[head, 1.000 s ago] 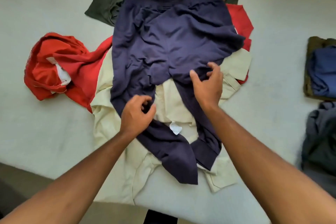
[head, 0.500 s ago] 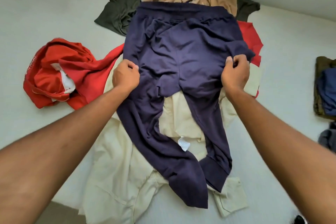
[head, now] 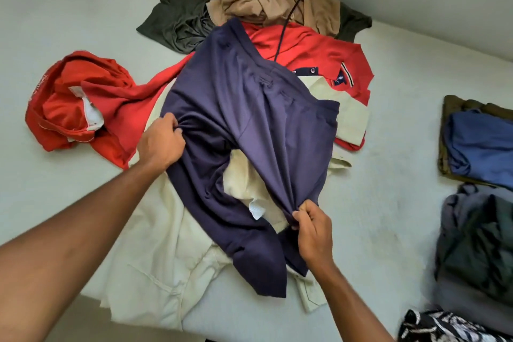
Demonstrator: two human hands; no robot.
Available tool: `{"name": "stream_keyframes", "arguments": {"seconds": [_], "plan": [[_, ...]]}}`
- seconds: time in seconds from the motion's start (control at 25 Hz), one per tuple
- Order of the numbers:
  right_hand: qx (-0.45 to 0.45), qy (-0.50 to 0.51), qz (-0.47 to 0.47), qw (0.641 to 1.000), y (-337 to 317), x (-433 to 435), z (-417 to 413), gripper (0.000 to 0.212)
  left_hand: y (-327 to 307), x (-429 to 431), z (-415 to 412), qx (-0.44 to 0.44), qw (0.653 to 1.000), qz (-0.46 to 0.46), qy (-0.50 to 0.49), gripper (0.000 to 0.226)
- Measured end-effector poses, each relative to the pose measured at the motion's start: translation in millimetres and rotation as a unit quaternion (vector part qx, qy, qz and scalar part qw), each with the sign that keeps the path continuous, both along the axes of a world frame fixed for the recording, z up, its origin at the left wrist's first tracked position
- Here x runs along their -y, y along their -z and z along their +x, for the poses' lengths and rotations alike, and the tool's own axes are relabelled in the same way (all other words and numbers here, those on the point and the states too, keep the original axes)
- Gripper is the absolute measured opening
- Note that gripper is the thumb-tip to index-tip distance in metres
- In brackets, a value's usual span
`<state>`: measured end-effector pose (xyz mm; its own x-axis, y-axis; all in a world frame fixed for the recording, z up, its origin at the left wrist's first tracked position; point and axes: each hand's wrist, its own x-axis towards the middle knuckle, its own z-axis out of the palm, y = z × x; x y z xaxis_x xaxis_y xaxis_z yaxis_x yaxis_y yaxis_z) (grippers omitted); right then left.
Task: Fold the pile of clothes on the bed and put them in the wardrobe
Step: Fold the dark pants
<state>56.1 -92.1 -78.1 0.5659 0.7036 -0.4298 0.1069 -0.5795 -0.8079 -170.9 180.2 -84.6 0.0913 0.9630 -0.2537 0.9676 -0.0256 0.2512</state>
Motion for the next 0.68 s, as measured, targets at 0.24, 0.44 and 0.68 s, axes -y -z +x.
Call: {"name": "stream_keyframes", "arguments": {"seconds": [0.24,0.44,0.68], "plan": [[0.053,-0.214,-0.172,0.96,-26,21,17,0.03,-68,60,9,-0.005,0.932,-0.244,0.268,0.018],[-0.07,-0.471,-0.484,0.735,-62,33,53,0.022,-88,149,6,-0.166,0.833,-0.421,0.318,0.029],[0.027,-0.028,-0.219,0.975,-28,-40,106,0.019,-34,73,21,0.205,0.974,-0.074,-0.063,0.045]]}}
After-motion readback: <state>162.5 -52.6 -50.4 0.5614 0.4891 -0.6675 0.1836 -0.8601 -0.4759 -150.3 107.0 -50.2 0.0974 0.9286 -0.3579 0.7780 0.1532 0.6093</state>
